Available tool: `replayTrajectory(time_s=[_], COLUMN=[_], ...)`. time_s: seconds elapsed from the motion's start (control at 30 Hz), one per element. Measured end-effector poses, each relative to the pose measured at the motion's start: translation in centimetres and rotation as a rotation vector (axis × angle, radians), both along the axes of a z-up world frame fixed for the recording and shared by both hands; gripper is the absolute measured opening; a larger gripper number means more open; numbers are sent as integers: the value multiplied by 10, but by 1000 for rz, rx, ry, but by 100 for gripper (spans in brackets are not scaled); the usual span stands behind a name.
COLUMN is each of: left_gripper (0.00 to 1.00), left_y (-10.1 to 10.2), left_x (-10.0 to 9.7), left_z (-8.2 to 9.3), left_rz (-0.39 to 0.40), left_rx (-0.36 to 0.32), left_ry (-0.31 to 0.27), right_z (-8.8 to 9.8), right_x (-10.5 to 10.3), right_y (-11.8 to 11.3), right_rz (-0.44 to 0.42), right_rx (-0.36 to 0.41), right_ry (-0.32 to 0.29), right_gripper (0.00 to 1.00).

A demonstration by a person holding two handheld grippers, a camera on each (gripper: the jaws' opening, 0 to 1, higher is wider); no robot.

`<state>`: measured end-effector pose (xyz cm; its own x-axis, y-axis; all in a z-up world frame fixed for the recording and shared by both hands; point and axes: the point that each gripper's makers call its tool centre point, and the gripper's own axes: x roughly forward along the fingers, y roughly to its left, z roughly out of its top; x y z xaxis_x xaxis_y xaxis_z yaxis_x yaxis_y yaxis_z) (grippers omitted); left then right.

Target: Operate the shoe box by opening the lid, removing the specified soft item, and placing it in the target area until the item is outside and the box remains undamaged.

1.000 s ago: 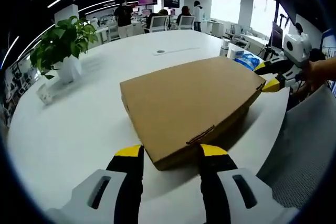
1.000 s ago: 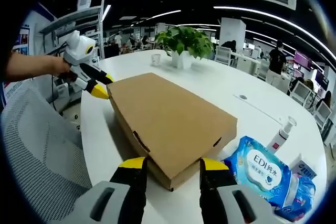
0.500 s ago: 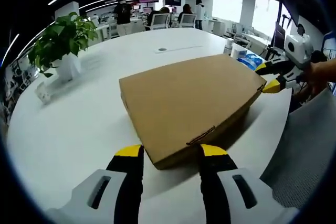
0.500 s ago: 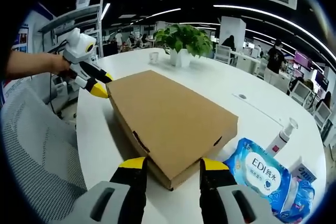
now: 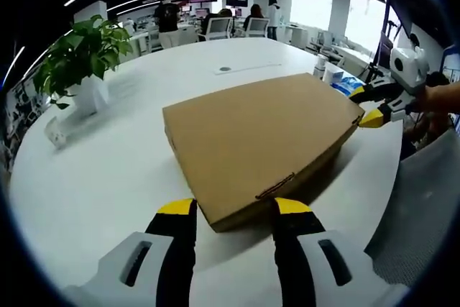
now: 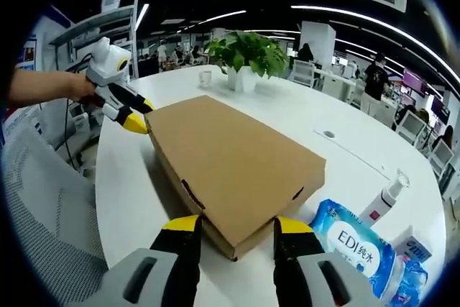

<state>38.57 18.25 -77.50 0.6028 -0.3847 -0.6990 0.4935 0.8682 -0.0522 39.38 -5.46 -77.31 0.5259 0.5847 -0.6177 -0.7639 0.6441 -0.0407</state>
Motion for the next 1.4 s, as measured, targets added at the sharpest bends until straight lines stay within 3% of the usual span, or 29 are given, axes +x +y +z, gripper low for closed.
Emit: replayTrajectory(time_s=[0.6, 1.4], left_gripper=[42, 42], left_y=[-4, -5], left_x=[29, 46], left_z=[-3, -4], left_rz=[6, -16], left_rx=[-14, -6], left_ry=[15, 23], right_z=[-1, -2], right_x=[37, 49], right_y=[-3, -5], right_rz=[-7, -26], right_rx=[-22, -27], right_ry=[5, 10], right_gripper=[38, 39])
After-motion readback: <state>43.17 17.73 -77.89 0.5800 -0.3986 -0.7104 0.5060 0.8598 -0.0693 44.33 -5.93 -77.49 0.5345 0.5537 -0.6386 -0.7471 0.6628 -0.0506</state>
